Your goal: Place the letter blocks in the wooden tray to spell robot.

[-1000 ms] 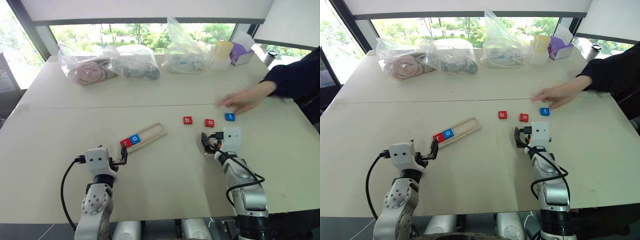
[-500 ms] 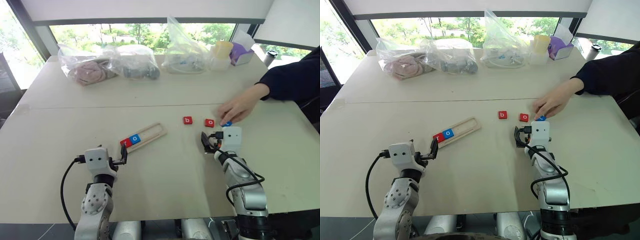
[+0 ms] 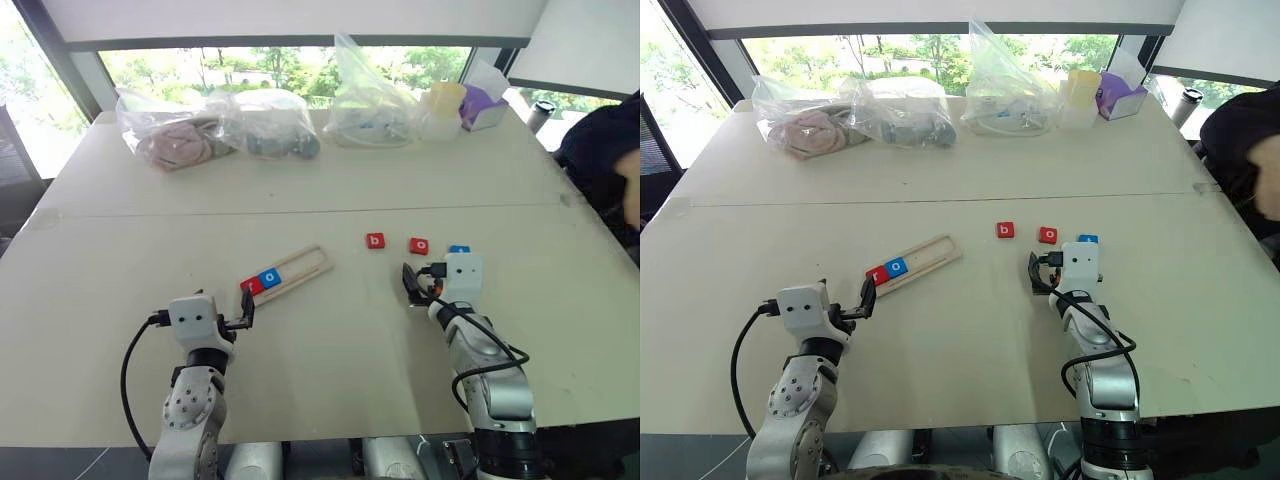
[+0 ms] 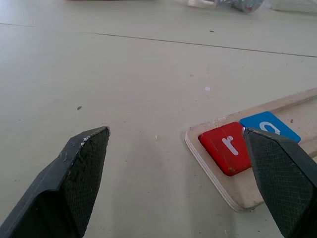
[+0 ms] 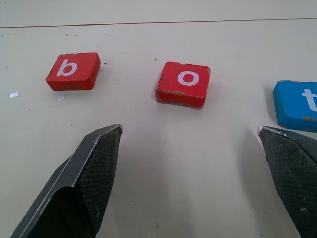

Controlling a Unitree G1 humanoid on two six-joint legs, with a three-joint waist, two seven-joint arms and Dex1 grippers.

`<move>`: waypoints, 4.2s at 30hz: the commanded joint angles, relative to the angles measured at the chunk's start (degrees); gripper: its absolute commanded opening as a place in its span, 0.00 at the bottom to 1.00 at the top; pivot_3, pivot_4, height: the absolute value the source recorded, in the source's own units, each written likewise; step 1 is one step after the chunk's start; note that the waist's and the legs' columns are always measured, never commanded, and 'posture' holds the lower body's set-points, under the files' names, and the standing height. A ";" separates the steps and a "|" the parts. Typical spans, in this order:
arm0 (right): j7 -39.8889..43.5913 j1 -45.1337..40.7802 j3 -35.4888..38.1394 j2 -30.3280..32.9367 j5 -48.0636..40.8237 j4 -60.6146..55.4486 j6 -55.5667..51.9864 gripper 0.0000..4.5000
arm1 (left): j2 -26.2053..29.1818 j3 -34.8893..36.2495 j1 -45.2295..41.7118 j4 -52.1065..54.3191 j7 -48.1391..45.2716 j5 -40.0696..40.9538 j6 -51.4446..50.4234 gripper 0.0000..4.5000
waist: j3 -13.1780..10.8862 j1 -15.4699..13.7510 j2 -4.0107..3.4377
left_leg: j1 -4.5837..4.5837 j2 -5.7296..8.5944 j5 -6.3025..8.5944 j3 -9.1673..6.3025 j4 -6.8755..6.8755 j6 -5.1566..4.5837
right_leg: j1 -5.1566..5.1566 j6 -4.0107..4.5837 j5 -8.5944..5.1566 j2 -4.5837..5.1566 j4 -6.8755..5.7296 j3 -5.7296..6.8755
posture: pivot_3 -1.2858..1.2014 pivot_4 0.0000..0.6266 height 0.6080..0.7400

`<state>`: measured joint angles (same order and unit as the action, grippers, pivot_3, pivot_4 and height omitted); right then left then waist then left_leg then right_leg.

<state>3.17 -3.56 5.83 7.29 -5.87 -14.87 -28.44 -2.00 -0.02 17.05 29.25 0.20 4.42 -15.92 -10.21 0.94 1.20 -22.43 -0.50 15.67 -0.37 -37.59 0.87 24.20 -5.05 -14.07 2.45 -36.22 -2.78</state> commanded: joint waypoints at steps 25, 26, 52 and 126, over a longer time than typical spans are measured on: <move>44.97 -12.96 -8.47 32.13 -10.26 -1.41 0.90 0.99 | 37.18 11.20 -13.47 -4.43 -38.84 20.20 -8.02 1.00 | -0.09 -0.15 -0.03 | 0.03 0.00 -0.01 -0.01 0.15 -0.01 | 0.00 0.02 0.00 0.00 0.07 0.11 | 0.52 0.24 1.00; 45.89 -13.42 -8.40 32.73 -10.29 -0.95 1.20 0.99 | 38.67 10.87 -14.42 -6.33 -40.94 20.30 -7.51 1.00 | -0.10 -0.12 -0.01 | 0.02 0.01 -0.01 0.01 0.16 -0.01 | 0.02 0.02 0.00 0.00 0.08 0.10 | 0.52 0.24 1.00; 43.08 -14.48 -7.88 31.41 -11.84 -5.47 -1.94 0.99 | 40.64 -2.92 -31.52 -39.80 -61.70 8.71 11.12 1.00 | -0.14 -0.23 0.03 | 0.02 -0.02 -0.01 -0.01 0.25 0.00 | 0.11 -0.15 0.12 0.06 0.02 0.07 | 0.52 0.24 1.00; 7.42 -28.01 -6.83 9.06 -4.33 6.33 -28.10 1.00 | 44.90 2.74 -20.03 -16.60 -59.64 13.15 2.91 0.99 | 0.10 0.06 -0.28 | -0.01 0.04 -0.01 -0.03 0.24 -0.01 | 0.23 -0.24 0.20 0.17 -0.08 -0.01 | 0.52 0.24 1.00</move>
<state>11.94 -30.16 -0.83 16.91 -11.29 -8.60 -56.71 42.63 1.02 -3.28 10.04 -60.10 16.15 -12.54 -10.11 1.00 0.92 -22.44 -0.46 15.65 -0.40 -37.35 0.86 24.43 -5.28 -13.87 2.62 -36.31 -2.79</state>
